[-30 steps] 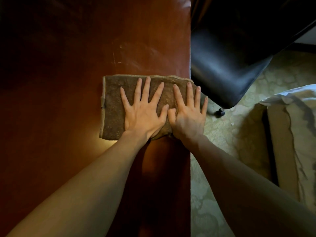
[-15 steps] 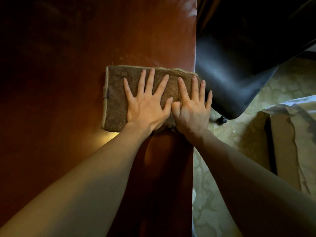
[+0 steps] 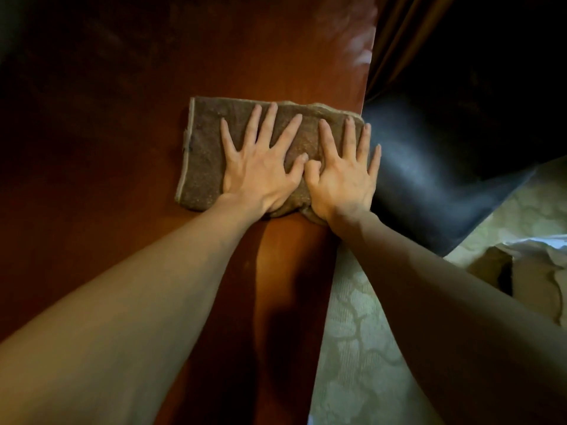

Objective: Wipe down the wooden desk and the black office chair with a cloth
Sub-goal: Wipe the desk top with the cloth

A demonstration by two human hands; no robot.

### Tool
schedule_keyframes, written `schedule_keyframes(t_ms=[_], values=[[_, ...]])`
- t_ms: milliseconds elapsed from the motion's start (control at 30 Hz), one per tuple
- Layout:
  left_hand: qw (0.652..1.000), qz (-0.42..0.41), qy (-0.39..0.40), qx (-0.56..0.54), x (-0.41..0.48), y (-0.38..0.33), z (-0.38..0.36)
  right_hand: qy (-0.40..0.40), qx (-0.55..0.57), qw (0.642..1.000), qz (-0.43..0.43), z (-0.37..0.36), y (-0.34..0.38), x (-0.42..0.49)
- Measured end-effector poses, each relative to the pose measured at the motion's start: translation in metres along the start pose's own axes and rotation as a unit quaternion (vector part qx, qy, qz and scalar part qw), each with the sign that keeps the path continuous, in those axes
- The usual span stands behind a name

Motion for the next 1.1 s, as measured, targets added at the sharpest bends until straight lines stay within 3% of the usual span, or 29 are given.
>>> schedule_keyframes(t_ms=[467,800,1100], values=[[0.999,0.016,0.02,0.025,-0.013,-0.007,0.006,0.025,0.005,0.999,0.047,0.01,-0.003,-0.013],[0.997,0.072,0.004,0.012,-0.115,-0.02,0.016,0.084,0.005,0.99,0.115,0.03,-0.007,-0.086],[0.98,0.196,-0.002,0.027,-0.267,-0.044,0.046,0.141,0.017,0.948,0.287,0.055,-0.007,-0.191]])
Point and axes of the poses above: each hand's wrist, its own x-axis towards the middle knuckle, its own z-axis out of the back of the hand, y = z × x, the point moved 3 cm from there along x, towards the middle knuckle, and after that the axes turned 10 degrees about -y, right-handed, at the moved point
